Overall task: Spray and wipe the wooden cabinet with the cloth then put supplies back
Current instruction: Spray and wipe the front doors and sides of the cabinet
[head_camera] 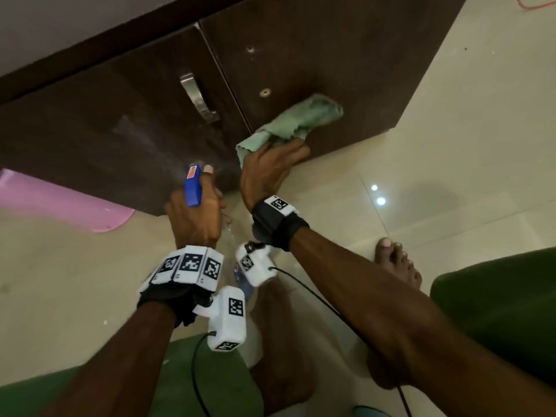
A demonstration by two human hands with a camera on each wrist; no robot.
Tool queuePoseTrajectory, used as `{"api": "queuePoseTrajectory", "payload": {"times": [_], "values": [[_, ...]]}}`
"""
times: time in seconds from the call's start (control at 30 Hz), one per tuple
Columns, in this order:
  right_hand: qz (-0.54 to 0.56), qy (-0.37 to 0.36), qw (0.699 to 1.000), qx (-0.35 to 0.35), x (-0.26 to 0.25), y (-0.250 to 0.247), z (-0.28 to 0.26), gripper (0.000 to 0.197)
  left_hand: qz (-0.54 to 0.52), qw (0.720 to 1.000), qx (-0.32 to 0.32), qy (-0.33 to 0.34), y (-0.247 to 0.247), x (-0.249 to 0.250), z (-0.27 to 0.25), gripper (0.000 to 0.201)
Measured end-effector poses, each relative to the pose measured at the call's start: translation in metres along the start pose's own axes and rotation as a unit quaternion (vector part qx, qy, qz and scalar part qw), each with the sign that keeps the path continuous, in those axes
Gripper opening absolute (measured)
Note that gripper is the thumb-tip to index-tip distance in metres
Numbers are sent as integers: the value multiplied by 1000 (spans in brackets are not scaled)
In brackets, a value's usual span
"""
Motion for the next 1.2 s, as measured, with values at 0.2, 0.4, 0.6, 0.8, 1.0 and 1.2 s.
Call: {"api": "queuePoseTrajectory", "payload": {"times": [0.2,0.4,0.6,0.8,1.0,1.2], "values": [[-61,-385,921,-13,-61,-19,18,37,12,999,8,31,-10,15,-17,50],[-104,-447,886,-64,-28,-14,17,42,-38,999,8,11,-12,26,-21,60],[13,-426,904,24,-78,-23,18,44,-40,998,41,12,-25,26,-13,50],[-16,-451,892,-20,-73,4,1,40,-61,997,40,26,-29,25,-18,43],[29,-404,912,-65,-51,-6,-3,26,-60,997,26,27,-28,32,-19,44],[42,-358,933,7,-114,-5,4,40,-81,992,77,66,-26,40,-26,33]]}}
Point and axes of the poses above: each hand's wrist, its own z-axis towards the middle knuckle, its own y-axis out of the palm, x = y × z, the point moved 3 cm from there along z, towards the middle knuckle, and after that the axes turned 14 degrees about -y, right-handed, at the moved point
